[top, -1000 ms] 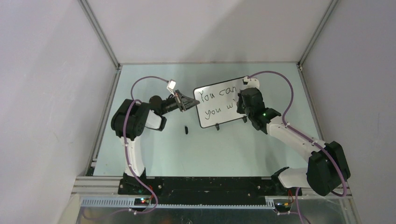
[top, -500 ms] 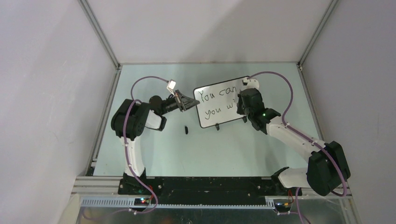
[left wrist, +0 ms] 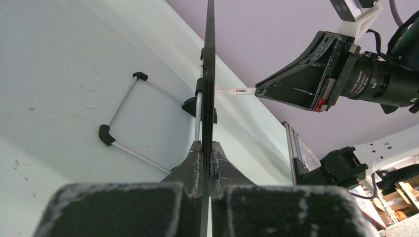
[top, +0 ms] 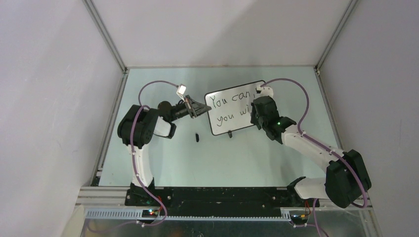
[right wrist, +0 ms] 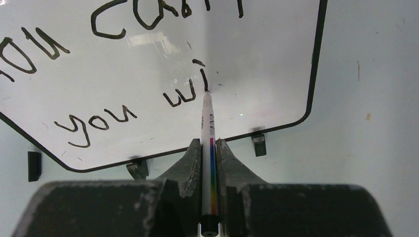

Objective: Write a sentence on the whiteboard

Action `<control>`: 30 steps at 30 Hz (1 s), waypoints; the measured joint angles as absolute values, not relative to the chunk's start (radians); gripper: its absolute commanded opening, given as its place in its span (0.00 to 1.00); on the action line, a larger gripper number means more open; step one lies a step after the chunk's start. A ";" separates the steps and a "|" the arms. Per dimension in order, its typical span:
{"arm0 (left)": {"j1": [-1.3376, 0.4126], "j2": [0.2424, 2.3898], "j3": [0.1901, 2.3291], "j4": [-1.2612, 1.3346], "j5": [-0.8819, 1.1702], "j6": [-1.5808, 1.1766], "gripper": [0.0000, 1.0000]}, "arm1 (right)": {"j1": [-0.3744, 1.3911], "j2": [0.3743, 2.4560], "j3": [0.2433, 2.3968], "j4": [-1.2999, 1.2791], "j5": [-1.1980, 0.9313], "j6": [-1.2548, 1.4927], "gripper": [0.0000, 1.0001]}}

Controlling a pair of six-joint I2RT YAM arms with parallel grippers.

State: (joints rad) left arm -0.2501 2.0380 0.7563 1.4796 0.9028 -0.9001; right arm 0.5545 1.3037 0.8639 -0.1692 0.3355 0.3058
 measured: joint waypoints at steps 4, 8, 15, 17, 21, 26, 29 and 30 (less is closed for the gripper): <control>-0.250 2.038 0.756 1.480 0.903 -0.900 0.00 | 0.555 1.301 0.863 -0.169 0.336 0.306 0.00; -0.250 2.038 0.756 1.480 0.902 -0.900 0.00 | 0.554 1.274 0.849 -0.169 0.336 0.305 0.00; -0.250 2.038 0.756 1.480 0.903 -0.900 0.00 | 0.532 1.227 0.848 -0.160 0.335 0.302 0.00; -0.250 2.038 0.756 1.480 0.903 -0.900 0.00 | 0.526 1.228 0.848 -0.160 0.335 0.302 0.00; -0.250 2.038 0.756 1.480 0.903 -0.900 0.00 | 0.517 1.243 0.861 -0.160 0.335 0.302 0.00; -0.250 2.038 0.756 1.480 0.903 -0.900 0.00 | 0.513 1.265 0.879 -0.159 0.335 0.295 0.00; -0.250 2.038 0.756 1.480 0.903 -0.900 0.00 | 0.511 1.267 0.886 -0.160 0.335 0.295 0.00; -0.250 2.038 0.756 1.480 0.903 -0.900 0.00 | 0.510 1.267 0.890 -0.160 0.335 0.294 0.00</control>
State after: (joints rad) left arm -0.2501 2.0380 0.7563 1.4799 0.9028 -0.9001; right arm 0.5098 1.2667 0.8898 -0.1596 0.3351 0.2943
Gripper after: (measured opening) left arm 0.020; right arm 0.134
